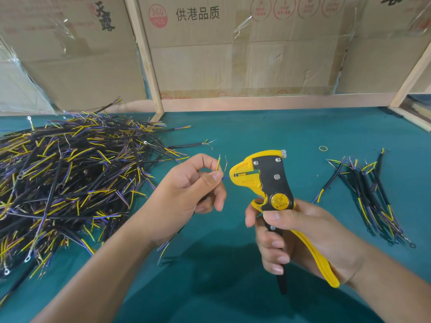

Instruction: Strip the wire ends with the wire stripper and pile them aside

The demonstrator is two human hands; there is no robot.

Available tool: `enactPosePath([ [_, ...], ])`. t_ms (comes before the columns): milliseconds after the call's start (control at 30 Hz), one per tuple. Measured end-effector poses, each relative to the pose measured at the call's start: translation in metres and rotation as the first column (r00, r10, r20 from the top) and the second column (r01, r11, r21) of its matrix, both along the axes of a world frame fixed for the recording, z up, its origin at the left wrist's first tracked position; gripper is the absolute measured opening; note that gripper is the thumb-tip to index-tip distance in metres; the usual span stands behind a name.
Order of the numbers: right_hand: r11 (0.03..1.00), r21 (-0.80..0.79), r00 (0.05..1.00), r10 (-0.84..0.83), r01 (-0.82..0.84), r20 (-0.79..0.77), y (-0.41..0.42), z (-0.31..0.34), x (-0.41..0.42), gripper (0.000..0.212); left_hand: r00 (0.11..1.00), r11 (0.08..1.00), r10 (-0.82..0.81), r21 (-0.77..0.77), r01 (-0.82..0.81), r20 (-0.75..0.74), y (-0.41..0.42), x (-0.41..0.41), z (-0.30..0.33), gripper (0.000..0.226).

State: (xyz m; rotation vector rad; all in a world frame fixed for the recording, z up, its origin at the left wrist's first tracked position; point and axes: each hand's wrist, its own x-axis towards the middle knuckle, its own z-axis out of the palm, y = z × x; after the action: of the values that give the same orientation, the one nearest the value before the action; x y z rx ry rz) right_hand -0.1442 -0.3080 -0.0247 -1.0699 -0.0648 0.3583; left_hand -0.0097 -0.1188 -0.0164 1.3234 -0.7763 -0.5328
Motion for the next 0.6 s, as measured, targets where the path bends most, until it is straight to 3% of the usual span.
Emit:
enactPosePath([
  [467, 0.989, -0.104, 0.995, -0.103, 0.103, -0.002, -0.0004, 0.0018, -0.0014, 0.043, 1.0, 1.0, 0.001, 0.005, -0.001, 0.004, 0.0011, -0.0001, 0.001, 0.008],
  [600, 0.98, 0.008, 0.978, -0.201, 0.201, 0.057, 0.0001, 0.0014, 0.0046, 0.037, 0.999, 1.0, 0.025, 0.013, -0.025, 0.021, 0.0029, 0.0017, 0.0034, 0.009],
])
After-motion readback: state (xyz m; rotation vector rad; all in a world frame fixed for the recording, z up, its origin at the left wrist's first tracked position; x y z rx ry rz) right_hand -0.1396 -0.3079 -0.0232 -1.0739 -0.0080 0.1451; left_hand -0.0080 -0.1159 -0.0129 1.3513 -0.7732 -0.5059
